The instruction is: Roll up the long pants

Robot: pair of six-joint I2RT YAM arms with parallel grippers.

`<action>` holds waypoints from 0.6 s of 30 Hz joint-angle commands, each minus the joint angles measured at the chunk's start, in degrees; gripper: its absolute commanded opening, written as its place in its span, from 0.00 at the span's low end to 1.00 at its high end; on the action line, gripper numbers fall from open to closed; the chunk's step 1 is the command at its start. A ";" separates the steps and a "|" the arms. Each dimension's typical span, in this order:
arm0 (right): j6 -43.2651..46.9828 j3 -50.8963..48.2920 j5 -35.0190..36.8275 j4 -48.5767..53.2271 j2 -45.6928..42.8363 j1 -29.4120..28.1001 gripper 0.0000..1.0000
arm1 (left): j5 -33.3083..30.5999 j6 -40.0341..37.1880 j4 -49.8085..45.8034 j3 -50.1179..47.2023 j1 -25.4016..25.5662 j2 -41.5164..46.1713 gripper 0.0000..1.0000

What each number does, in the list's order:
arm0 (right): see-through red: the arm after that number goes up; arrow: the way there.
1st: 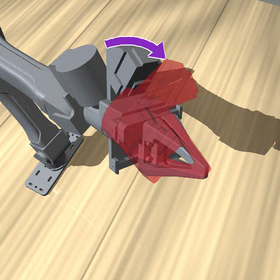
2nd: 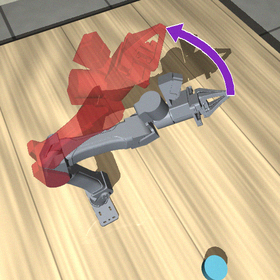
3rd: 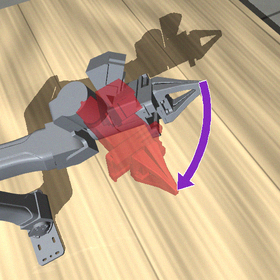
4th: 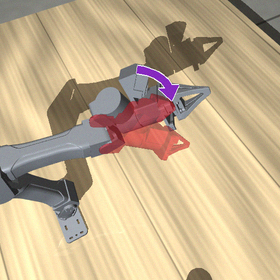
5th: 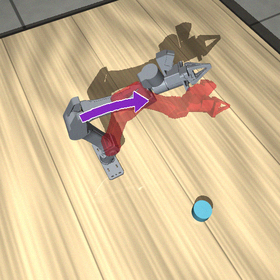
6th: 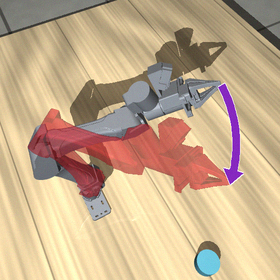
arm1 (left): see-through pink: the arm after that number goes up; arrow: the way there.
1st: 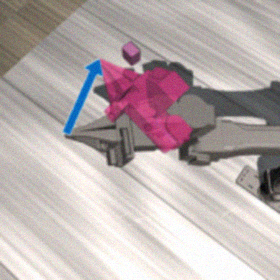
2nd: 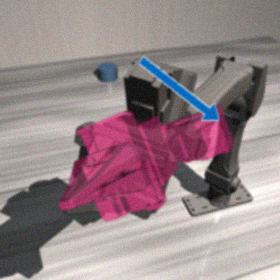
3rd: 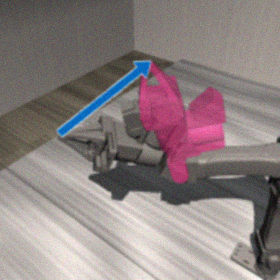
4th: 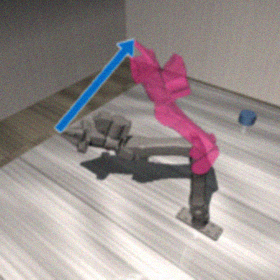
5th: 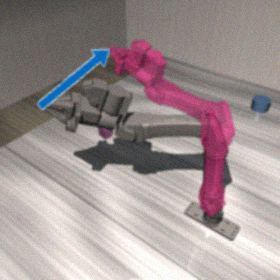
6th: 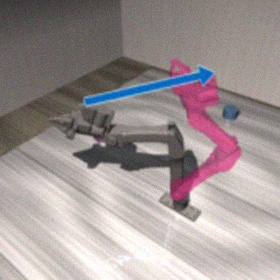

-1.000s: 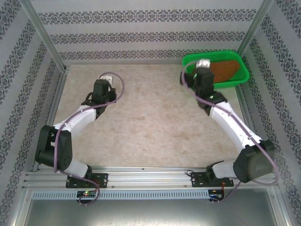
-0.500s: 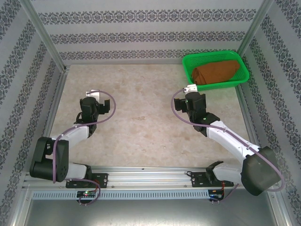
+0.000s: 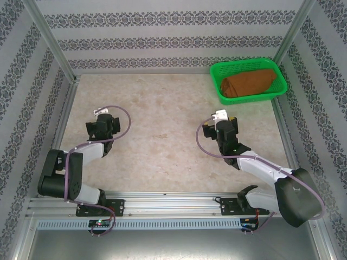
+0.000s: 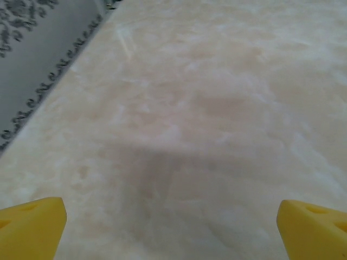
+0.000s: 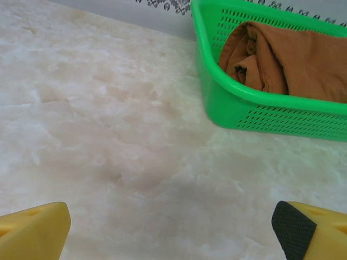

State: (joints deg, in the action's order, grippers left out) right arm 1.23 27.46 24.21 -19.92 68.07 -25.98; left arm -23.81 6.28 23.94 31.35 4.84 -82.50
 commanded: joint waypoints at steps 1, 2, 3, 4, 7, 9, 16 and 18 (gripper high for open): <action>1.78 -0.66 -0.38 -5.32 -2.44 1.16 0.98 | 0.88 -0.33 11.46 -8.41 1.40 6.46 1.00; 2.26 -0.56 -0.80 -4.58 -2.88 1.30 0.98 | 0.49 -2.69 20.62 -13.03 1.59 7.06 1.00; 2.69 -0.64 -0.53 -4.15 -3.40 1.49 0.98 | -1.88 -1.73 23.83 -13.30 0.83 4.37 1.00; 3.08 -0.89 -0.32 -4.31 -3.82 1.69 0.98 | -2.69 -2.16 25.60 -11.98 0.16 0.64 1.00; 3.43 -2.94 -1.79 -6.28 -5.20 4.15 0.98 | 1.50 -8.87 19.37 -4.94 3.71 -5.17 1.00; 4.74 -4.81 -2.59 -8.15 -5.51 6.01 0.98 | 1.15 -8.95 18.93 -4.93 4.28 -4.84 1.00; 0.23 -12.07 -10.84 -21.77 -1.15 16.18 0.98 | 19.23 -7.81 35.31 -14.44 -1.77 -5.67 1.00; 1.11 -12.26 -12.29 -28.32 3.71 17.76 0.98 | 24.20 -7.93 29.42 -10.99 -3.43 -7.28 1.00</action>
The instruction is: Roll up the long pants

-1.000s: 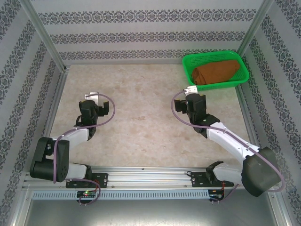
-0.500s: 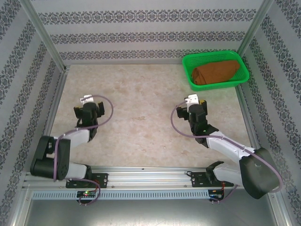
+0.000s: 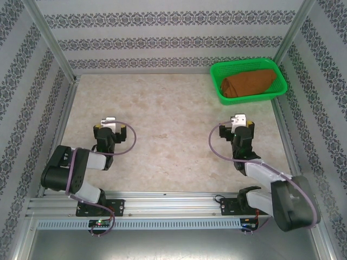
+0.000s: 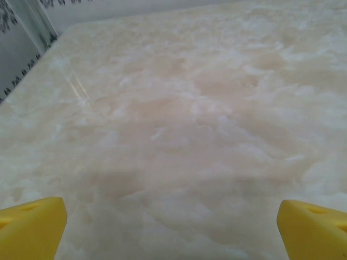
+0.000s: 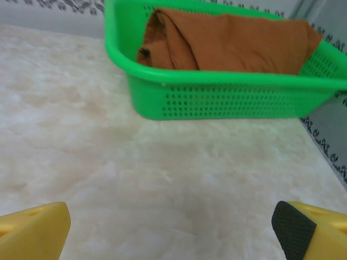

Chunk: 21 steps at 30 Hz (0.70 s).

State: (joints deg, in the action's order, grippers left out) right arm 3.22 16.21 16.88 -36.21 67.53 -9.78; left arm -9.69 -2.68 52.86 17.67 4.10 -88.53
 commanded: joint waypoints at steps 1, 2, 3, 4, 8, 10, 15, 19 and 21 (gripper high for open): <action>-0.13 -0.75 -5.50 -15.41 7.02 1.93 0.98 | 11.27 0.23 -3.80 4.63 -2.48 -0.13 1.00; 0.34 -0.14 -6.43 -17.69 10.02 2.11 0.98 | 11.08 0.37 0.11 4.02 -2.47 -1.45 1.00; 0.14 1.23 -7.24 -17.20 13.17 2.62 0.98 | 10.43 0.51 -0.31 3.27 -2.36 -0.88 1.00; -0.88 0.71 -8.37 -21.41 16.40 3.84 0.98 | 10.62 0.27 -0.02 2.76 -2.17 -0.05 1.00; -2.85 1.73 -18.46 -23.15 18.97 8.10 0.98 | 10.43 -0.11 0.71 2.58 -1.82 -0.48 1.00; -2.41 3.13 -20.18 -18.98 19.14 8.26 0.98 | 8.80 0.83 -2.87 4.55 -1.94 -0.57 1.00; -2.98 4.94 -20.34 -16.54 18.86 8.73 0.98 | 11.15 2.21 -5.24 5.95 -3.68 -0.90 1.00; -3.05 5.08 -19.87 -16.01 18.66 8.73 0.98 | 11.53 2.24 -5.33 6.05 -3.98 -0.87 1.00; -3.32 5.21 -19.23 -16.31 18.94 8.73 0.98 | 11.45 2.24 -5.32 6.05 -3.92 -0.86 1.00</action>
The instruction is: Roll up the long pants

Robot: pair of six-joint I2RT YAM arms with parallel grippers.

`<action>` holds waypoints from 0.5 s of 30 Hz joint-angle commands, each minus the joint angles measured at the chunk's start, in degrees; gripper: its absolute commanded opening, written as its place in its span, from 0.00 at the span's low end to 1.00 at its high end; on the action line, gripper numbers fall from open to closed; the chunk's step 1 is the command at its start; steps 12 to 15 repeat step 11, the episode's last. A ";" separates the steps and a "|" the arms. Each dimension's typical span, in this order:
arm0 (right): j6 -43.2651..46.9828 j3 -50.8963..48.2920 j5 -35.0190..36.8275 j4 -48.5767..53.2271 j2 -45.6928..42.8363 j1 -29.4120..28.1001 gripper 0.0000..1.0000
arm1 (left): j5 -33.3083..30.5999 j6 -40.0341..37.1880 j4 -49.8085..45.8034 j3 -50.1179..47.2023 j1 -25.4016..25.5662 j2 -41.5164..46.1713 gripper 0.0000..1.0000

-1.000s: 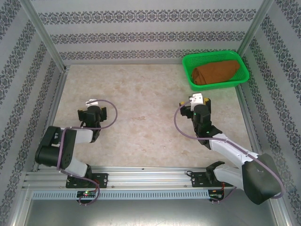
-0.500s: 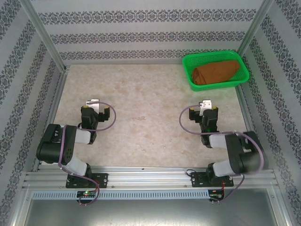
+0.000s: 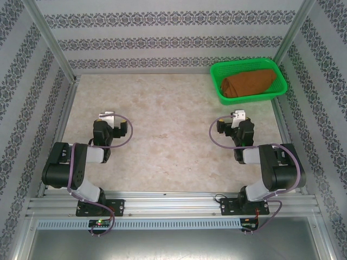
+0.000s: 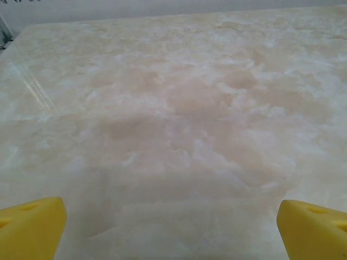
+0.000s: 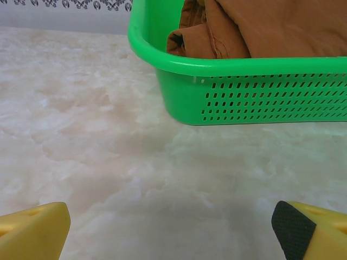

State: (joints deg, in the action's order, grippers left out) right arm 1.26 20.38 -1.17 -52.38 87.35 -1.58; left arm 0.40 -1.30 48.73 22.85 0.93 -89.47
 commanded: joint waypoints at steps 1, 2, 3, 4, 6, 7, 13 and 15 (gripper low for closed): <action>-1.50 1.36 -0.84 0.83 -0.97 0.62 0.98 | 1.36 0.86 -1.18 0.84 -0.78 0.09 1.00; -1.67 1.41 -0.90 0.98 -0.97 0.66 0.98 | 1.35 0.86 -1.19 0.87 -0.80 0.09 1.00; -1.69 1.37 -0.89 0.64 -0.88 0.70 0.98 | 1.39 0.86 -1.23 0.84 -0.80 0.04 1.00; -1.70 1.41 -0.94 0.78 -0.87 0.71 0.98 | 1.35 0.86 -1.19 0.88 -0.76 0.06 1.00; -1.70 1.41 -0.94 0.79 -0.89 0.71 0.98 | 1.53 0.87 -1.53 1.01 -0.76 0.07 1.00; -1.70 1.42 -0.93 0.83 -0.94 0.72 0.98 | 1.49 0.86 -1.53 1.05 -0.76 -0.05 1.00; -1.78 1.42 -0.43 0.83 -0.94 0.69 0.98 | 2.28 1.04 -1.66 1.07 -1.14 0.07 1.00; -1.78 1.42 -0.43 0.83 -0.94 0.69 0.98 | 2.28 1.04 -1.66 1.07 -1.14 0.07 1.00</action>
